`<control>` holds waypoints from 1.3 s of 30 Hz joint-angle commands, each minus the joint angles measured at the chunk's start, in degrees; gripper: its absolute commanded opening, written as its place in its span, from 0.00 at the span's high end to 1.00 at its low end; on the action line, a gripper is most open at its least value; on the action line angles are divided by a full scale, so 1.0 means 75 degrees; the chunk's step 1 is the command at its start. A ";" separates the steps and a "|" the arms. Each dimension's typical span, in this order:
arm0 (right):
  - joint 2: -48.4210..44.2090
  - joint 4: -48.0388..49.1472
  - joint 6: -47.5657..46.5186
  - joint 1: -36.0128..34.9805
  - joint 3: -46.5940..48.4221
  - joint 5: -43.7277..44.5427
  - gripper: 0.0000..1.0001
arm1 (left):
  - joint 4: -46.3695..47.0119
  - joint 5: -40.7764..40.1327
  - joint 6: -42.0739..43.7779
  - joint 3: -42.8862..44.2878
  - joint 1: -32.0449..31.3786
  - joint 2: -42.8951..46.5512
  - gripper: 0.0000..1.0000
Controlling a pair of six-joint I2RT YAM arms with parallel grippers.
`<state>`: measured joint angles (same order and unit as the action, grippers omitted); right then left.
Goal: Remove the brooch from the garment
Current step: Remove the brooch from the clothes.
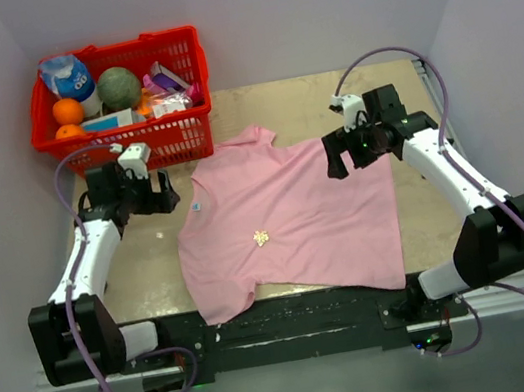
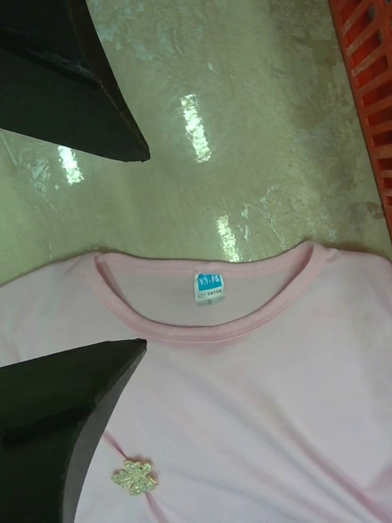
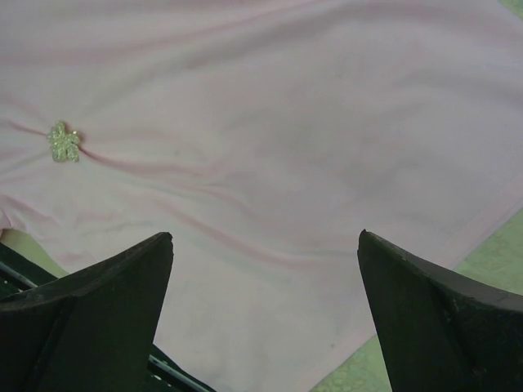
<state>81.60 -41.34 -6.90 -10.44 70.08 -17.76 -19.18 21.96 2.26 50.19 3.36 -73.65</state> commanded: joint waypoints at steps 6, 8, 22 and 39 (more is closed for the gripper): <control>0.0240 -0.1130 -0.2464 0.0009 0.0276 -0.1908 0.45 | -0.0922 0.1138 0.2028 0.0010 -0.0715 0.0199 0.21; 0.0731 -0.1424 -0.2981 -0.0049 0.0510 -0.2166 0.79 | -0.1437 0.1407 0.2766 0.0116 -0.0868 -0.0092 0.48; 0.3555 -0.0910 -0.3511 -0.0929 0.1201 0.0280 1.00 | -0.0784 -0.0991 0.4608 -0.0236 -0.2428 -0.2401 1.00; 0.5678 -0.0300 -0.3030 -0.0590 0.3626 0.1735 1.00 | -0.1122 -0.1229 0.4386 0.2308 -0.2428 -0.4443 1.00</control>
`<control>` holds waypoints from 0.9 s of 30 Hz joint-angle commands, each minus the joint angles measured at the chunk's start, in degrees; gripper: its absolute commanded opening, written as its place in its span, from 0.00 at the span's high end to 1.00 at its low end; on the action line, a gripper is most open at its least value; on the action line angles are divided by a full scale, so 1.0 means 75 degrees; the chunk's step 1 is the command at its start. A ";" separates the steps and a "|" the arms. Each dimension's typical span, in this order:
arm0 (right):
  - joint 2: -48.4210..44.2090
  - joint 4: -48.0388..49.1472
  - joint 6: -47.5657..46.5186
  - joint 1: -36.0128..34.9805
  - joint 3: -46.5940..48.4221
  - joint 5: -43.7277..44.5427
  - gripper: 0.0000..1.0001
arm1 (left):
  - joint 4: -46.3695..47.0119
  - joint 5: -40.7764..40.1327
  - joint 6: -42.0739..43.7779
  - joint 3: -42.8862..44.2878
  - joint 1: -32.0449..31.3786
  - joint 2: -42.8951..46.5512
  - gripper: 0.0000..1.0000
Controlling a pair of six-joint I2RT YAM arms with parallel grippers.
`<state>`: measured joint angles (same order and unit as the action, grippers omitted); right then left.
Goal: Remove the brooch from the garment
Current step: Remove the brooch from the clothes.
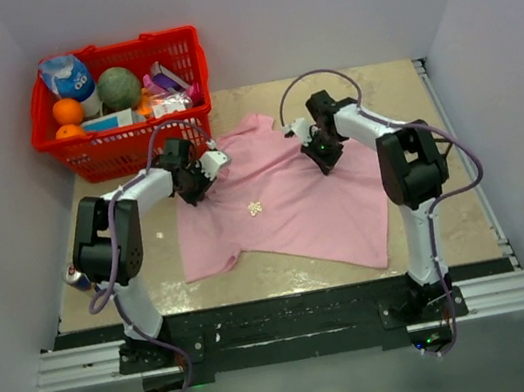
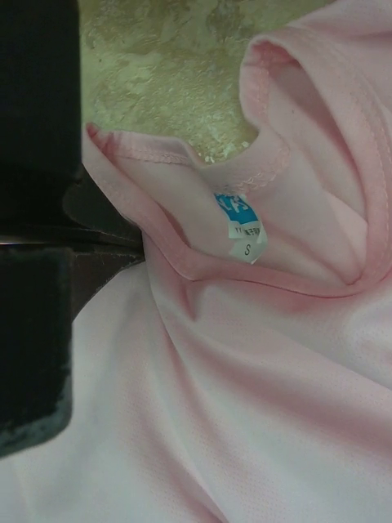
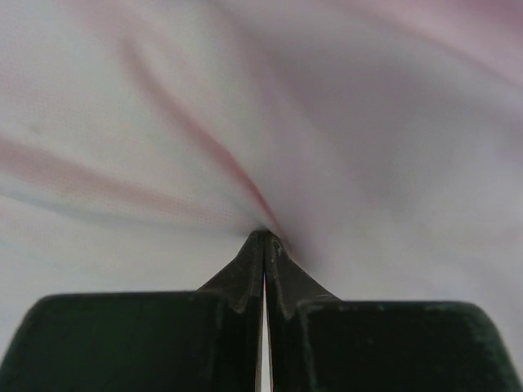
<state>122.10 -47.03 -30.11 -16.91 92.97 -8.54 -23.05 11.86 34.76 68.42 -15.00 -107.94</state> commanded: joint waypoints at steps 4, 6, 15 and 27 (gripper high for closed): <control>0.0139 0.0049 0.0124 0.0438 0.0823 0.0062 1.00 | -0.1039 0.0503 -0.0006 -0.0112 0.0032 0.0912 1.00; -0.0598 -0.0198 0.0229 0.0449 0.0672 -0.0383 1.00 | -0.1391 0.0715 -0.0205 0.0110 0.0020 0.1312 1.00; -0.4688 0.1241 0.1986 0.0403 -0.0639 -0.1463 0.66 | -0.1405 0.1526 -0.2230 0.1165 -0.0155 0.2872 0.40; -0.4480 0.2790 0.4519 0.0449 -0.1509 -0.3593 0.01 | -0.0806 -0.1182 -0.3674 0.1283 -0.2780 0.1198 0.28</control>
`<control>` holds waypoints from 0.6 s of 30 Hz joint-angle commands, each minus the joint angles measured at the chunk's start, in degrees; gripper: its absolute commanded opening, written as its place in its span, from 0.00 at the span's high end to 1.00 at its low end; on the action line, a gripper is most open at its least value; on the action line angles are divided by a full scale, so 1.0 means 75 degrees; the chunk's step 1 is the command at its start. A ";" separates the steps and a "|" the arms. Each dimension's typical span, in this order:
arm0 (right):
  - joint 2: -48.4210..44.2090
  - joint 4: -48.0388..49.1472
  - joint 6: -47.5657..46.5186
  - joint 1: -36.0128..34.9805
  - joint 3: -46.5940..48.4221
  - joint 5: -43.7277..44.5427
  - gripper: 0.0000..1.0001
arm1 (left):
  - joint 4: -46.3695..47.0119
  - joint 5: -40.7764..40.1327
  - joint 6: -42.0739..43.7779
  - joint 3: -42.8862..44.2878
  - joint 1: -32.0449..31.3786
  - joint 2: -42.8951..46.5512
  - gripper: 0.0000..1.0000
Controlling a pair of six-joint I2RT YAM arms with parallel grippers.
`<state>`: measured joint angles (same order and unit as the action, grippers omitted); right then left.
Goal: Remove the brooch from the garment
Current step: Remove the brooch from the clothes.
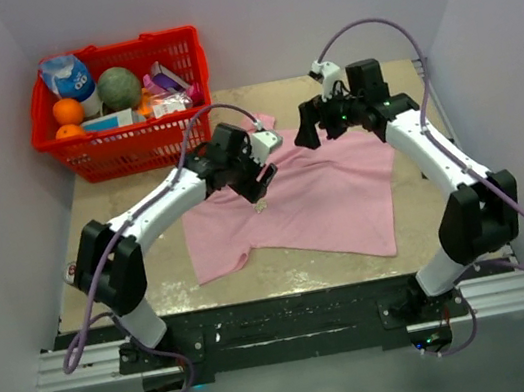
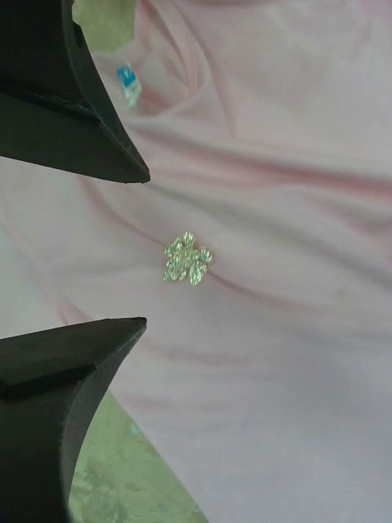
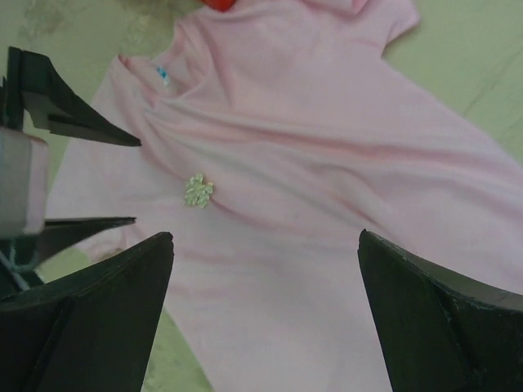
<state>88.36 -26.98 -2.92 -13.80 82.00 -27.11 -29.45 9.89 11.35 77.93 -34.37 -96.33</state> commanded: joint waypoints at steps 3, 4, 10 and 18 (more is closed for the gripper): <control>-0.0284 0.0152 0.1045 0.0047 -0.0525 -0.0606 0.01 | 0.0013 -0.1119 -0.0577 0.0284 -0.0269 -0.0900 0.31; -0.0412 0.0129 0.1010 0.0059 -0.0643 -0.0325 0.01 | -0.0022 -0.1224 -0.0576 0.0331 -0.0327 -0.1168 0.33; -0.1315 0.0293 0.1010 0.0083 -0.1604 -0.0216 0.01 | -0.0034 -0.1670 -0.0904 0.0495 -0.0655 -0.1850 0.33; -0.1562 0.0469 0.0986 0.0118 -0.2987 0.0662 0.01 | -0.0104 -0.1764 -0.1080 0.0625 -0.0714 -0.2214 0.30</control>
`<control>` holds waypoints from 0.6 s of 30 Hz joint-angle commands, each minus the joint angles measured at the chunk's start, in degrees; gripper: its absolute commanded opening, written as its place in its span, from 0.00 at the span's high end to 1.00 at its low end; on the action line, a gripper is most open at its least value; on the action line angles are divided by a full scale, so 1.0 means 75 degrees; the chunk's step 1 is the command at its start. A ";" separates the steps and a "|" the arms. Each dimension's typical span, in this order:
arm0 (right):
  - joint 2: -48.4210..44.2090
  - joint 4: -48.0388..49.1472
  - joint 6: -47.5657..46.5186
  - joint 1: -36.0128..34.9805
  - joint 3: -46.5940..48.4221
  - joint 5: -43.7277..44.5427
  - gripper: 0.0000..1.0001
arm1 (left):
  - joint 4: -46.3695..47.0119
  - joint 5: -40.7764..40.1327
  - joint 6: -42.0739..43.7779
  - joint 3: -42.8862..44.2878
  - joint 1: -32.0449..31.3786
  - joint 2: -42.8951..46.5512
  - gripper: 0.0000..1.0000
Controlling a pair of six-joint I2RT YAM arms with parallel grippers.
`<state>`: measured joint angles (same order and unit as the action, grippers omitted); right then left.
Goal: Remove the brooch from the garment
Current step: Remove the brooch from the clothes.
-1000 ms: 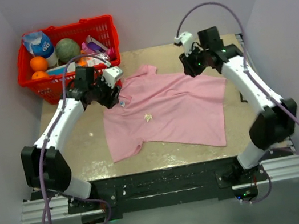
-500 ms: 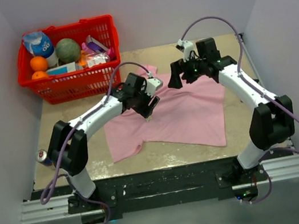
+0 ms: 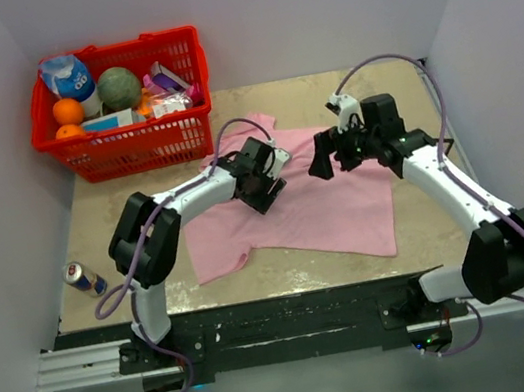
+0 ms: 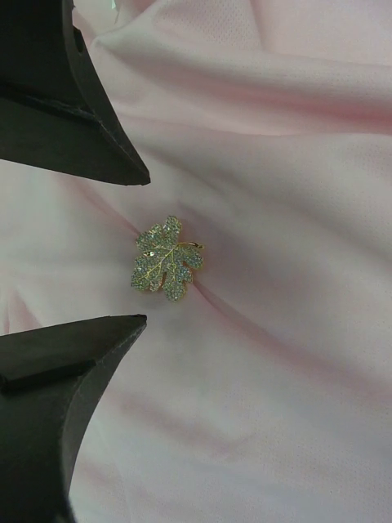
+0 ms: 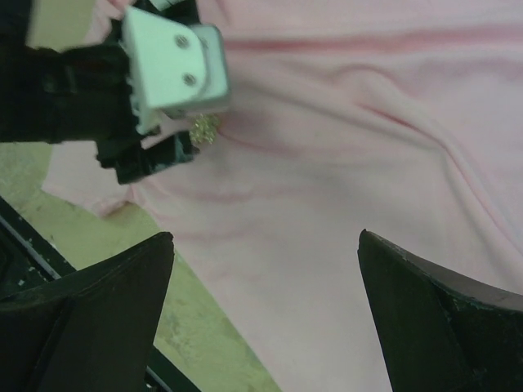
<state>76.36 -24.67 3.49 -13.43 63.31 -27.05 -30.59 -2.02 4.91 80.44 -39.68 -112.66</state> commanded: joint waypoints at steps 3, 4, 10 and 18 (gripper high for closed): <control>0.0131 0.0405 0.0460 0.0080 -0.0917 0.0479 0.01 | 0.0071 -0.0141 -0.0197 0.0290 -0.0029 -0.0118 0.30; 0.0190 0.0476 0.0623 0.0068 -0.1034 0.0396 0.01 | 0.0082 -0.0129 -0.0197 0.0325 -0.0064 -0.0154 0.30; 0.0483 0.0664 0.0777 0.0080 -0.1632 0.0208 0.01 | 0.0129 -0.0222 -0.0010 0.0641 -0.0264 -0.0470 0.34; 0.0354 0.0641 0.0965 0.0068 -0.1879 0.0220 0.01 | 0.0047 -0.0363 0.0084 0.0911 -0.0276 -0.0717 0.39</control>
<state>80.73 -21.96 9.08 -13.06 49.17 -25.04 -30.70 -3.49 5.13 84.84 -41.78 -117.86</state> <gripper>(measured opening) 0.989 0.626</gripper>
